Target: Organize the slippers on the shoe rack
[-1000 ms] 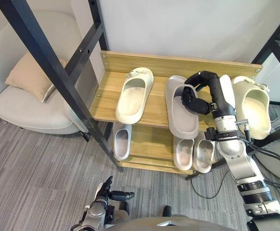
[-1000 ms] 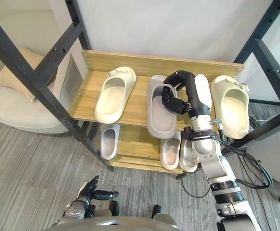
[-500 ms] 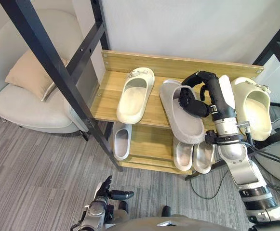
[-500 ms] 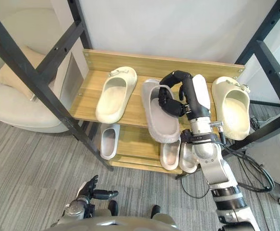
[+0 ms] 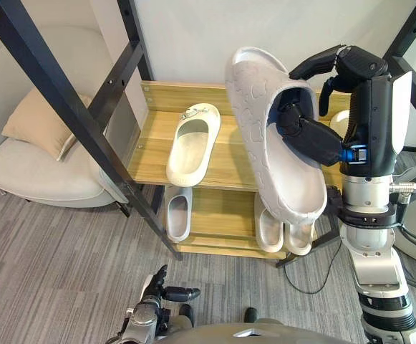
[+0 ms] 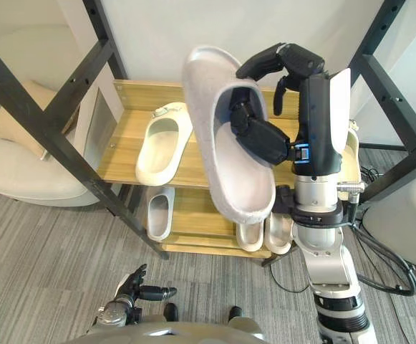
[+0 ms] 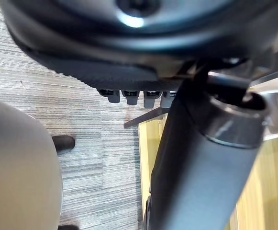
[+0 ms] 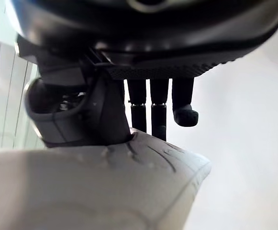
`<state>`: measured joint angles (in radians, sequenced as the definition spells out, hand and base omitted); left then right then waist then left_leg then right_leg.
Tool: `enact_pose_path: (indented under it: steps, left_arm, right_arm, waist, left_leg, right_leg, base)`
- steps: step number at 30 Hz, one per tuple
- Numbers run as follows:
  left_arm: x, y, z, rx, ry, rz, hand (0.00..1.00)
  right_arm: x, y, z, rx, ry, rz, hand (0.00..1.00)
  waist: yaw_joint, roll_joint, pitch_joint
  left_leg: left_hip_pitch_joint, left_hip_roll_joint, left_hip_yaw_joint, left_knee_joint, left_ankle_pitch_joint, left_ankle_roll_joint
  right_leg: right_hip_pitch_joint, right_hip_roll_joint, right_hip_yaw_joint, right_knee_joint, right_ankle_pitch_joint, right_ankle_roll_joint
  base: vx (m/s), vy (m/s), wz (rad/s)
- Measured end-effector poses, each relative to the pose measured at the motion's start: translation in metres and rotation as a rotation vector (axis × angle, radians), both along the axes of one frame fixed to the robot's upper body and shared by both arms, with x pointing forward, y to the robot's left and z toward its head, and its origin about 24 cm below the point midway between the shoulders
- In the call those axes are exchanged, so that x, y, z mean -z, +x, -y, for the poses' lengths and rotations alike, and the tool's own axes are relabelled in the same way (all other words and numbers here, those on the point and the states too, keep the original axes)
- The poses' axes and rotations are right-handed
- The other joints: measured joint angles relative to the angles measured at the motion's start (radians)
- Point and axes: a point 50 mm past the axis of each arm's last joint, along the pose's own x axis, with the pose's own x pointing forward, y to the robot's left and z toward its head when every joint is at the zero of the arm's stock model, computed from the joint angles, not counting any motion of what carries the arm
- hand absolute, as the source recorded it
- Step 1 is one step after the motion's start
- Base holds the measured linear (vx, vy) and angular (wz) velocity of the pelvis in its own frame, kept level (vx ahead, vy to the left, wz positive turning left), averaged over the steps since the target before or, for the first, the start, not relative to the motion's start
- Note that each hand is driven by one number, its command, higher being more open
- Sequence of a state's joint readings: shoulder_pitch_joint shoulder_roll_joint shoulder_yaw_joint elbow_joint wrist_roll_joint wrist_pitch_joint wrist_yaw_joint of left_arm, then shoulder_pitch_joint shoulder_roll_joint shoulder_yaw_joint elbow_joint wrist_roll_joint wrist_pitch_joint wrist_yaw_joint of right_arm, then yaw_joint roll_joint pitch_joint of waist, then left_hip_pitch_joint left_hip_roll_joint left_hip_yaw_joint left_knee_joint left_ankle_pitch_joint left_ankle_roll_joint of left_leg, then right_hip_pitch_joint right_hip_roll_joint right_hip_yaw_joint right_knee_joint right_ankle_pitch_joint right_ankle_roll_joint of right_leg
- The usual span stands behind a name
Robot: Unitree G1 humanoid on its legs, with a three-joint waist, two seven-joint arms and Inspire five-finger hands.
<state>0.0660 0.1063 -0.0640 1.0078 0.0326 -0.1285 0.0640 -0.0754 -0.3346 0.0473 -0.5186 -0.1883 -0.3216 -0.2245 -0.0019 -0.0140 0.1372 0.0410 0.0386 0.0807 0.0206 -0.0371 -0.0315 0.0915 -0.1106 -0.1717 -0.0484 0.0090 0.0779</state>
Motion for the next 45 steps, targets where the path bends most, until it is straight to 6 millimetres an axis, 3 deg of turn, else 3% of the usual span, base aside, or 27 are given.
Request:
enact_pose_path:
  steps: [6, 11, 18, 22, 26, 29, 38, 41, 45]
  left_arm:
    - [0.001, 0.000, 0.004, 0.006, -0.009, -0.003, 1.00]
    - [0.002, -0.001, 0.006, 0.007, -0.014, -0.011, 1.00]
    - [0.002, 0.002, 0.006, 0.015, -0.019, -0.013, 1.00]
    - [0.001, 0.005, 0.007, 0.022, -0.027, -0.006, 1.00]
    - [-0.004, 0.020, 0.004, 0.029, -0.021, 0.040, 1.00]
    - [-0.018, 0.053, 0.005, 0.001, -0.047, 0.133, 1.00]
    - [-0.039, 0.082, 0.002, -0.157, -0.148, 0.293, 1.00]
    - [-0.047, 0.091, -0.001, -0.191, -0.173, 0.344, 1.00]
    - [-0.053, 0.096, -0.017, -0.229, -0.140, 0.368, 1.00]
  right_arm:
    - [0.036, -0.005, -0.049, -0.428, 0.079, -0.262, 0.00]
    - [0.066, -0.007, -0.071, -0.687, 0.139, -0.472, 0.00]
    - [0.114, -0.011, -0.088, -0.825, 0.004, -0.758, 0.00]
    - [0.130, -0.017, -0.089, -0.842, -0.110, -0.829, 0.00]
    - [0.130, -0.009, -0.088, -0.802, -0.205, -0.814, 0.00]
    - [0.121, 0.009, -0.088, -0.715, -0.304, -0.743, 0.00]
    - [0.121, 0.020, -0.074, -0.493, -0.454, -0.658, 0.00]
    - [0.108, 0.032, -0.059, -0.356, -0.451, -0.589, 0.00]
    - [0.073, 0.052, -0.041, -0.192, -0.469, -0.423, 0.00]
  waist:
    - [0.002, 0.017, 0.001]
    - [0.009, 0.019, -0.001]
    - [0.039, 0.021, -0.003]
    - [0.053, 0.017, 0.003]
    - [0.060, 0.014, 0.059]
    - [0.089, 0.023, 0.175]
    - [0.102, 0.053, 0.269]
    - [0.101, 0.054, 0.285]
    - [0.095, 0.047, 0.299]
  left_leg:
    - [0.014, 0.000, 0.000, 0.000, 0.000, 0.000]
    - [0.016, -0.001, -0.003, 0.000, 0.001, 0.000]
    - [0.024, 0.004, -0.016, 0.002, 0.002, -0.002]
    - [0.005, 0.006, -0.028, 0.017, 0.004, -0.005]
    - [-0.098, 0.022, -0.049, 0.145, -0.034, -0.007]
    - [-0.268, 0.038, -0.086, 0.362, -0.096, -0.010]
    - [-0.543, 0.018, -0.147, 0.634, -0.174, -0.027]
    - [-0.643, 0.006, -0.172, 0.737, -0.205, -0.035]
    - [-0.789, 0.016, -0.174, 0.894, -0.261, -0.038]
  right_leg:
    - [0.015, 0.000, 0.001, 0.000, -0.002, -0.001]
    - [0.018, -0.001, -0.002, 0.002, -0.002, -0.001]
    - [0.036, 0.005, -0.015, -0.003, -0.002, 0.000]
    - [0.028, 0.006, -0.025, 0.003, -0.002, -0.001]
    - [-0.046, 0.010, -0.039, 0.093, -0.029, -0.011]
    - [-0.223, -0.004, -0.049, 0.363, -0.130, -0.023]
    - [-0.497, -0.075, -0.084, 0.712, -0.277, -0.036]
    - [-0.591, -0.101, -0.096, 0.834, -0.325, -0.043]
    - [-0.740, -0.121, -0.092, 1.003, -0.389, -0.057]
  base:
    - [0.00, 0.000, 0.00]
    - [0.00, 0.001, 0.01]
    - [0.00, -0.004, 0.05]
    - [-0.02, -0.001, 0.07]
    - [-0.08, -0.002, 0.14]
    - [-0.26, -0.003, 0.17]
    - [-0.15, -0.022, 0.20]
    - [-0.08, -0.053, 0.19]
    - [-0.04, -0.030, -0.09]
